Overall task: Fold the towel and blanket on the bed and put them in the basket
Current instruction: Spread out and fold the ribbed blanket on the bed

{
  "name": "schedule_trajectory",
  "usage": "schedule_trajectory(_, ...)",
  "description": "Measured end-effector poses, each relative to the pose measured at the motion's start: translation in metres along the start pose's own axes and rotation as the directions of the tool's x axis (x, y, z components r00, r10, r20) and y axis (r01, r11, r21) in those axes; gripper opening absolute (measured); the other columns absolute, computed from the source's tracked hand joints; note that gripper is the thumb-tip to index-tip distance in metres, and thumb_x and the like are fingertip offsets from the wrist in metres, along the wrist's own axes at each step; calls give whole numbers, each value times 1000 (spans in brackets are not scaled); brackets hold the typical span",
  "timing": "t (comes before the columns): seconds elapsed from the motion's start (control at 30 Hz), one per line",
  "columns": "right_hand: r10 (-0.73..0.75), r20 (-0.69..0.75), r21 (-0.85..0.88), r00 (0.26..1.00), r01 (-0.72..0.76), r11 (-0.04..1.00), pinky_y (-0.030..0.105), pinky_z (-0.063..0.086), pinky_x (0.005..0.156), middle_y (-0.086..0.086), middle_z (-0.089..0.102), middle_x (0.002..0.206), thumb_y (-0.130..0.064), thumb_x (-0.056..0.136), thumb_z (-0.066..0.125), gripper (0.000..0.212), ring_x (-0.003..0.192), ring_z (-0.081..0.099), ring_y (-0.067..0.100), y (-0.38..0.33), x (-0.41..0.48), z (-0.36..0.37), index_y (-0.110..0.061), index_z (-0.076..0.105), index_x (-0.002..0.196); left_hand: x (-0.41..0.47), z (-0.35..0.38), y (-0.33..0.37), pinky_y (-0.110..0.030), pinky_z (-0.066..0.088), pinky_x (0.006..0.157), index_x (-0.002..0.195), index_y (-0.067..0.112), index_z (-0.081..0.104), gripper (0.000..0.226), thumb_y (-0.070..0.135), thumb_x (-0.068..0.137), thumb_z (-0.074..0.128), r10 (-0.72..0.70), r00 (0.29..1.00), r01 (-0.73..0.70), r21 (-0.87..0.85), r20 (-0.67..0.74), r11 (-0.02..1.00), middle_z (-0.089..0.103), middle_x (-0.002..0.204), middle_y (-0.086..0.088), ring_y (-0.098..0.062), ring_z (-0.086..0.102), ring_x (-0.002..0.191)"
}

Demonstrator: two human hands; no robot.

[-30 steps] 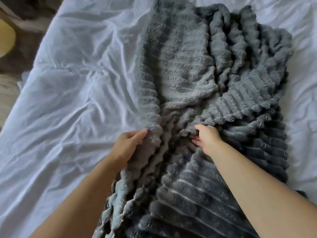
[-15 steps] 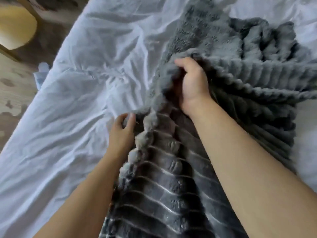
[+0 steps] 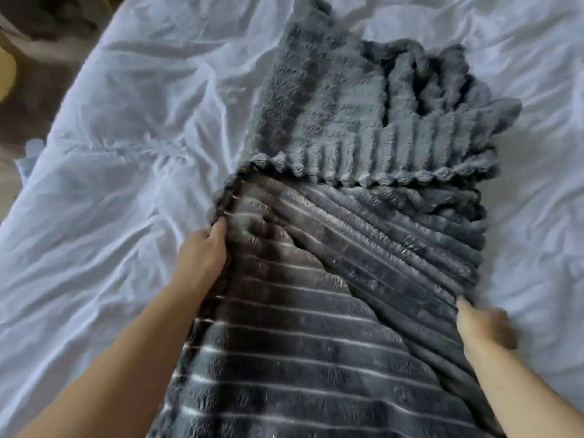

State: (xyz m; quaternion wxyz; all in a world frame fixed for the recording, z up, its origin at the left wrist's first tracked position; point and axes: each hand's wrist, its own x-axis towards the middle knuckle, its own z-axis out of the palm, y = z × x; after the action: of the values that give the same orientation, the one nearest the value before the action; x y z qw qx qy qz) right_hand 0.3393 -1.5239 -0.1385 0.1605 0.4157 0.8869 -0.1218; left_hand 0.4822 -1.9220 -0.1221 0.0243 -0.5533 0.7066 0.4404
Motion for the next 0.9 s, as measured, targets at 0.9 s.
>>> schedule_trajectory(0.9, -775, 334, 942, 536, -195, 272, 50, 22, 116, 30, 32, 146, -44, 100, 28, 64, 136, 35, 33, 109, -104, -349, -1, 26, 147, -236, -227, 126, -41, 54, 78, 106, 16, 65, 22, 29, 99, 48, 296, 953, -109, -834, 68, 541, 68, 102, -11, -26, 66, 91)
